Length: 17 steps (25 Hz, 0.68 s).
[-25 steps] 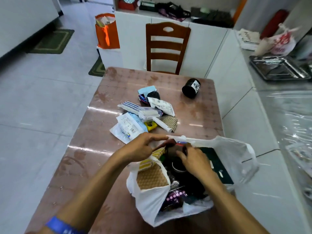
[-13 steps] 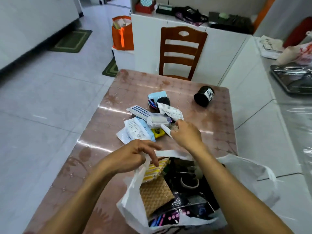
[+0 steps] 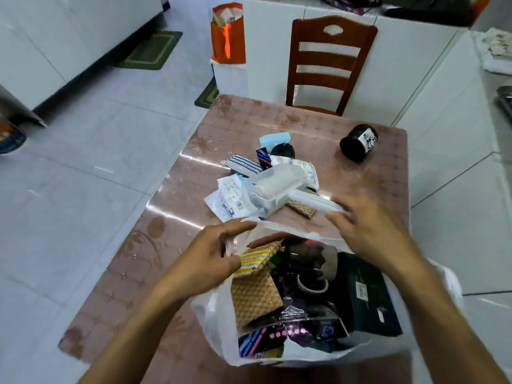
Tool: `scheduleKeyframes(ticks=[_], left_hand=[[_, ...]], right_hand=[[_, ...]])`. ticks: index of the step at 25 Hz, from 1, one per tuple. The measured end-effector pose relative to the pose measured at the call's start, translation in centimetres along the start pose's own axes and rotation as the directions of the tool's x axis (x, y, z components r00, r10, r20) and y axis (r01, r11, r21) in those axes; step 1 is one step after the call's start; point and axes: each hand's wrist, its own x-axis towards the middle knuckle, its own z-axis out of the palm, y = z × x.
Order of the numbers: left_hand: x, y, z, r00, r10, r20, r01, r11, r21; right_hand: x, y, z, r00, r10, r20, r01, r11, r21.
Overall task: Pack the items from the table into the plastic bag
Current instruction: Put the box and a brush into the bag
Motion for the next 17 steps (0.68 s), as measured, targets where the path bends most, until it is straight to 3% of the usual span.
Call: scheduleKeyframes(ticks=[2, 5, 8, 12, 15, 17], left_hand=[[-1.1, 0.8, -0.5, 0.985, -0.01, 0.175, 0.072, 0.932, -0.354], [-1.4, 1.4, -1.7, 0.996, -0.012, 0.09, 0.071, 0.718, -0.693], [-1.4, 2.4, -2.7, 0.996, 0.072, -0.052, -0.088, 0.702, -0.707], [-2.8, 3.9, -1.6, 0.96, 0.281, 0.004, -0.199, 0.688, -0.698], [-3.8, 3.7, -1.1, 0.924, 0.376, 0.069, -0.2, 0.631, -0.75], [-4.3, 3.3, -2.0, 0.915, 0.391, 0.098, -0.139, 0.535, -0.834]], right_hand=[[-6.7, 0.7, -4.0, 0.997, -0.075, -0.006, 0.075, 0.992, 0.106], [-12.5, 2.6, -6.6, 0.996, -0.074, 0.047, 0.062, 0.973, 0.221], [-14.1, 3.7, -7.6, 0.993, -0.114, 0.023, 0.107, 0.972, 0.208], [-11.2, 1.9, -1.1, 0.926, -0.344, 0.155, 0.33, 0.938, 0.109], [-8.6, 2.2, 3.4, 0.932, -0.251, 0.262, 0.261, 0.965, -0.005], [-8.3, 4.0, 3.3, 0.964, -0.204, 0.169, 0.206, 0.979, 0.007]])
